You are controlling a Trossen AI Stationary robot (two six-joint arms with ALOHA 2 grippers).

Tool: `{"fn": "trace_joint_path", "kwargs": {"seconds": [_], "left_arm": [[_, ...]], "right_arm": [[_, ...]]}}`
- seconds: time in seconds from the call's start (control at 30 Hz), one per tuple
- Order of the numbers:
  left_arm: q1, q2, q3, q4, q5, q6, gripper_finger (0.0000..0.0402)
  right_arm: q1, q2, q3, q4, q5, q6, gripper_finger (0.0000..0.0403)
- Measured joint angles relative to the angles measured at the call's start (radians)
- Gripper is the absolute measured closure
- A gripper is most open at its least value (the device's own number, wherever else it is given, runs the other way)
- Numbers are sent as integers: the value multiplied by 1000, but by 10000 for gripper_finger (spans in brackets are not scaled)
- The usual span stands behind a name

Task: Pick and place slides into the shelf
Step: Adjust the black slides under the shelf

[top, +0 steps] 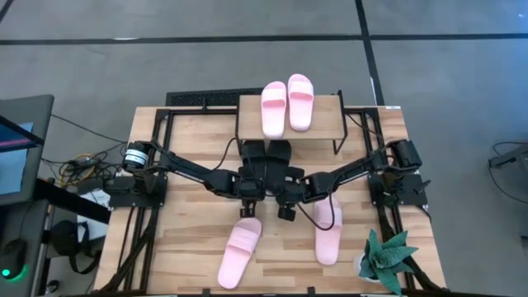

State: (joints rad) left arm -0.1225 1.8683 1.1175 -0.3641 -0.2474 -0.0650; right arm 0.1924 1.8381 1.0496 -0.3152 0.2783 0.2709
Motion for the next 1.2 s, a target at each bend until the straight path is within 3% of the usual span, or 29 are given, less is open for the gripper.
{"fn": "trace_joint_path", "kwargs": {"seconds": [0.2, 1.2], "left_arm": [[0, 0, 0, -5, 0, 0, 354], [-1, -2, 1, 1, 1, -7, 354]], "right_arm": [[-12, -4, 0, -106, 64, 95, 322], [-160, -4, 0, -183, 71, 34, 338]]}}
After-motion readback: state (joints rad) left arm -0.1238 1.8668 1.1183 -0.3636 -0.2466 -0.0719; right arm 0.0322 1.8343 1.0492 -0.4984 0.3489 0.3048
